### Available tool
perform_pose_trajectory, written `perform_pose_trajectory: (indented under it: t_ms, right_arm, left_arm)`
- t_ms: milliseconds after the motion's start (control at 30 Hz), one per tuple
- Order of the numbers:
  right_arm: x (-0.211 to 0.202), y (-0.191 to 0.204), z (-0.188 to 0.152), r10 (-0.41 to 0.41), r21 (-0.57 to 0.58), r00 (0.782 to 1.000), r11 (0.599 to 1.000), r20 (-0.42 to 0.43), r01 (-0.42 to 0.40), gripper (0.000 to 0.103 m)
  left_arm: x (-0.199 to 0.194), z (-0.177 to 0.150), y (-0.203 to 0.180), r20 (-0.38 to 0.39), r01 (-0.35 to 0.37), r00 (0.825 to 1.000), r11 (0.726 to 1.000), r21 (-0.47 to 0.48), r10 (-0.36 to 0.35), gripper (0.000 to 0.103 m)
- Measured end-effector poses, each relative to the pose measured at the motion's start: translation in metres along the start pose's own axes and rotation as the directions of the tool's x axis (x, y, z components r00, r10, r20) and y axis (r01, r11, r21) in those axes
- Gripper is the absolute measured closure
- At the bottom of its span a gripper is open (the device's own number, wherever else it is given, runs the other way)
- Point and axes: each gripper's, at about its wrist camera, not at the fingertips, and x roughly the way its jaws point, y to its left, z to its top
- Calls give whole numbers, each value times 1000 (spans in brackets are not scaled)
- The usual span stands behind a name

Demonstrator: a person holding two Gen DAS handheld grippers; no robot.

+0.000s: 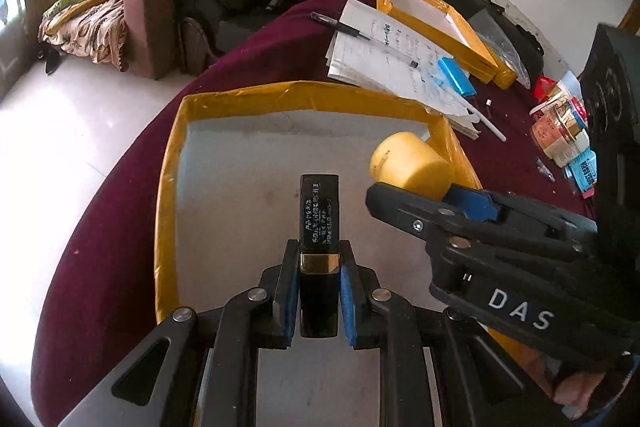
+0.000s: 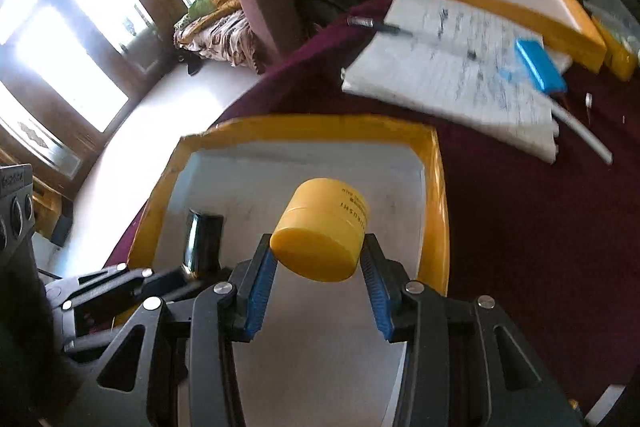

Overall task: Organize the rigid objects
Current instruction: 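Carry the tube with the left gripper into the white tray while the right releases the jar there, then grasp the white plug charger with the left gripper while the right returns to the pile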

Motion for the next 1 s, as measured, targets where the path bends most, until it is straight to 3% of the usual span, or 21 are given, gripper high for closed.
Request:
perform_pose_trajectory:
  t_ms: [100,167,233,333,467,600,833,933,1000]
  right_arm:
    - [1,0,2,11,16,1000,1000,-1,-11,59]
    - [-4,-3,0,6,18,1000,1000,7,-6,50]
    - [-15,-8,-4,31,31,999,999,24,-32,46]
    - [-43,-21,-15,95,74,994,992,62,-100,46]
    - [-96,-44,-49,157,85,981,982,117,-167,46]
    - [-160,-83,-102,158,96,967,979,200,-180,46]
    - [-239,-174,-197,18,225,951,970,309,-92,41]
    - [-258,-204,-235,-69,264,942,964,329,-21,41]
    - [-266,-226,-255,-129,306,928,952,351,16,41]
  left_arm:
    - [0,0,2,10,17,1000,1000,-4,-17,80]
    - [-4,0,1,18,26,999,1000,-3,-26,72]
    - [-11,-2,-3,29,28,999,1000,4,-28,65]
    - [-31,-13,-16,65,43,997,998,37,-45,63]
    - [-63,-36,-46,117,73,989,992,106,-85,56]
    - [-83,-60,-85,143,125,978,976,177,-151,48]
    - [-68,-111,-180,21,255,959,898,358,-281,41]
    - [-48,-130,-218,-53,263,962,866,424,-266,31]
    - [-36,-139,-235,-82,239,971,862,447,-226,30]
